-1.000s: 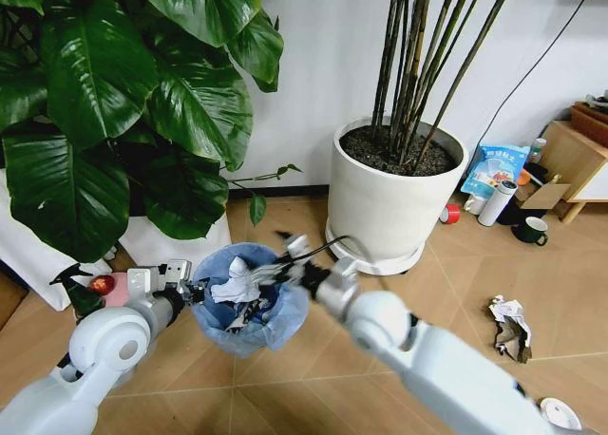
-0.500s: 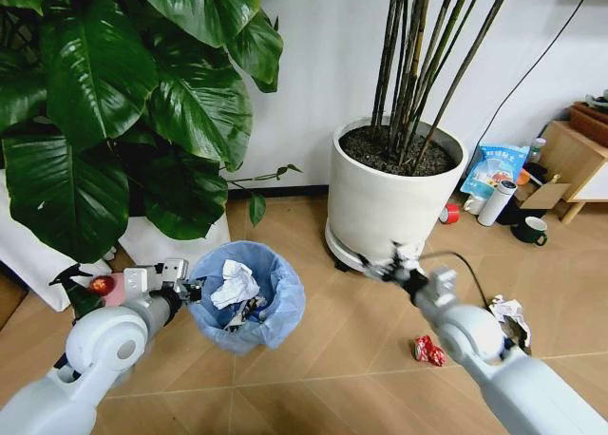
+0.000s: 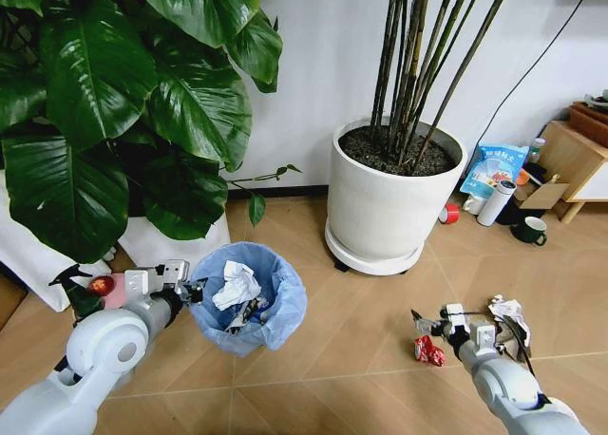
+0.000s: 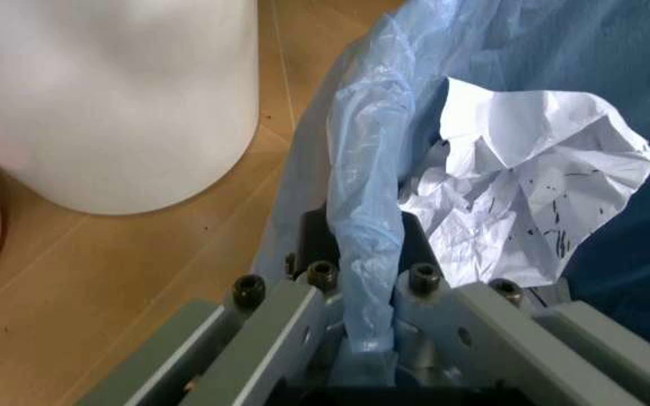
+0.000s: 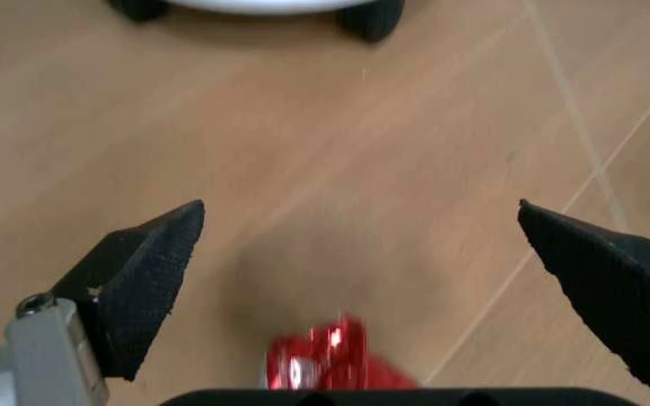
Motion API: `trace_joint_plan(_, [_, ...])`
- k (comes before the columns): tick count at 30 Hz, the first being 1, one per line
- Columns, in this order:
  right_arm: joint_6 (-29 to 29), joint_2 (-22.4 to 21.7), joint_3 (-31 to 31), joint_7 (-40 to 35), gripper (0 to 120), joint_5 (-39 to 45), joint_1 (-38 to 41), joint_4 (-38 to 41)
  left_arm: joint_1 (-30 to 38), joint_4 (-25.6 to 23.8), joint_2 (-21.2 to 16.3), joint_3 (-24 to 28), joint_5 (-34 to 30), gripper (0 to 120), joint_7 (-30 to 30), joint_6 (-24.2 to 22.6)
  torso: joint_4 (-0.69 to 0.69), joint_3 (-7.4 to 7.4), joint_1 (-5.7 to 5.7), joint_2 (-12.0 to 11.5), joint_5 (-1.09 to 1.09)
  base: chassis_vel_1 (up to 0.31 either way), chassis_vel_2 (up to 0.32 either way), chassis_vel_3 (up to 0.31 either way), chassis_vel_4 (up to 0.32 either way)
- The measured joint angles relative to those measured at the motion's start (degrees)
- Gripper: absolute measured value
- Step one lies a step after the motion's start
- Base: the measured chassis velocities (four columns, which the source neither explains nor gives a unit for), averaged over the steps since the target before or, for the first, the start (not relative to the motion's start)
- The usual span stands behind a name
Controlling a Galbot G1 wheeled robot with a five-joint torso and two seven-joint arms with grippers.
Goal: Pick up the trash bin and place the garbage on the floor into it.
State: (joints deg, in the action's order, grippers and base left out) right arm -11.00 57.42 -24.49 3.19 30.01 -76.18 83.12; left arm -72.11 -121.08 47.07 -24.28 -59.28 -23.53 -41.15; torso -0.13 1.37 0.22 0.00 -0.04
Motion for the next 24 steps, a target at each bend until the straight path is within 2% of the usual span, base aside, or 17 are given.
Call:
trace_joint_plan(8, [0.9,1.3,1.4,4.8,100,-2.0,2.0,-6.6,-0.9,-0.3,0.4,-0.1,0.7,0,0.0,0.1,0.0,0.0,0.0,0.0,-0.02,0.0,0.0,0.0,0.0])
trace_joint_plan(22, [3.2,4.2,2.1,7.4,100,-5.3,3.6,-13.0,-1.1,-0.5,0.3,-0.3,0.7,0,0.2,0.4,0.0,0.0,0.0,0.0,-0.01,0.0,0.0,0.0,0.0])
trace_joint_plan(24, [3.5,4.9,2.1,7.4,94,-5.5,4.1,-14.0,-1.1,-0.5,0.4,-0.2,0.7,0,0.2,0.4,0.0,0.0,0.0,0.0,0.01,0.0,0.0,0.0,0.0])
